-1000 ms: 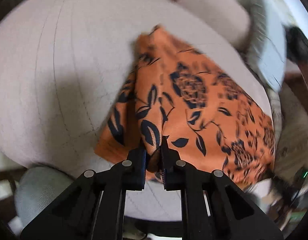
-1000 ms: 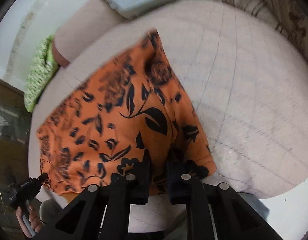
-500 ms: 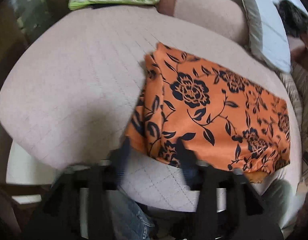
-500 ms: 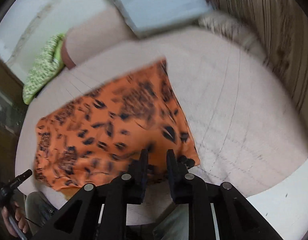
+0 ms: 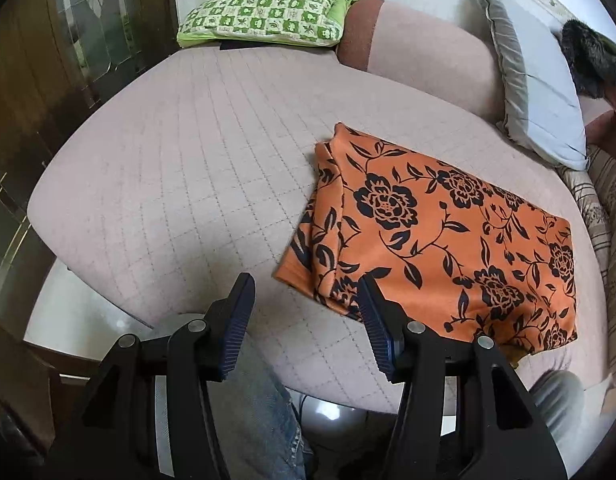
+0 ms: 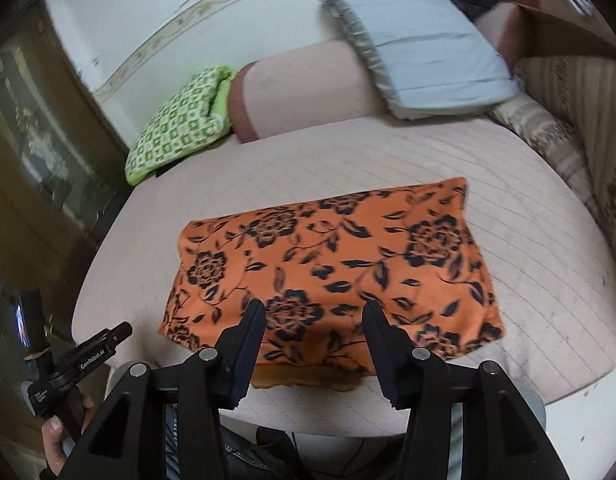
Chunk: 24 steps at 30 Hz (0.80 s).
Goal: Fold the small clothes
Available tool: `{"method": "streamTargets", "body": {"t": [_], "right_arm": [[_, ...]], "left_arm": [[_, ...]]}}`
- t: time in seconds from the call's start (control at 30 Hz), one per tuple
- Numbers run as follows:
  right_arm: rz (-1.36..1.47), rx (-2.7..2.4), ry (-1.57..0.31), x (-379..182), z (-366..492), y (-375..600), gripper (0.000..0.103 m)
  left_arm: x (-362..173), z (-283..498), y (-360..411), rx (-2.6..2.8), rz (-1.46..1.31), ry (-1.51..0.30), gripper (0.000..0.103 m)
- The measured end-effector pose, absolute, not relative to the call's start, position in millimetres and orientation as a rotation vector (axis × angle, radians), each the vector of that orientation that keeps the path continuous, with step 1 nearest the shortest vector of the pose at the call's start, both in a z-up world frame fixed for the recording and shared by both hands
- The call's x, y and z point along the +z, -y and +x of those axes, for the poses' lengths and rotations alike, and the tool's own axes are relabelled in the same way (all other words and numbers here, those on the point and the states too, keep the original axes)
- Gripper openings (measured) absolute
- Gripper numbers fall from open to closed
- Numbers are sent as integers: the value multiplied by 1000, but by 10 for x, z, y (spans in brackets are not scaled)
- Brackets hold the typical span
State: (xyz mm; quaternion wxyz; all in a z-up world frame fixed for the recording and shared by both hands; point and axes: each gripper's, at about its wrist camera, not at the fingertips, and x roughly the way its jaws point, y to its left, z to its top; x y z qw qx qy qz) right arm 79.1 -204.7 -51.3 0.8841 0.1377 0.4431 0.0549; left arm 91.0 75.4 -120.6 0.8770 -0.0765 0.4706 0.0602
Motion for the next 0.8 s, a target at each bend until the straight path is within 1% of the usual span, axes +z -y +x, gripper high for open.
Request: {"method": "streamTargets", "body": {"t": [0.3,0.53,0.63,0.7,0.8], "right_arm": [[239,201,-953,-441,1124,1520,48],[224,271,-1013,-516,1376,1131,48],[230,283,-1043,-612,1511,1007,48],[253,308,-1081,-717,1648,933,48],[320,350,-1128,-844,1855,884,48]], "left_arm": [[-1226,902,-942,179,-195,-963,53],[-1305,926,-1017,168,-211,-980,53],[-1427,1030,-1165,128,-301,-1038,53],[-1525,1121,-1299,58,-418,-1084,53],[-1660,1278,-1497,0,-574,-1089,53]]}}
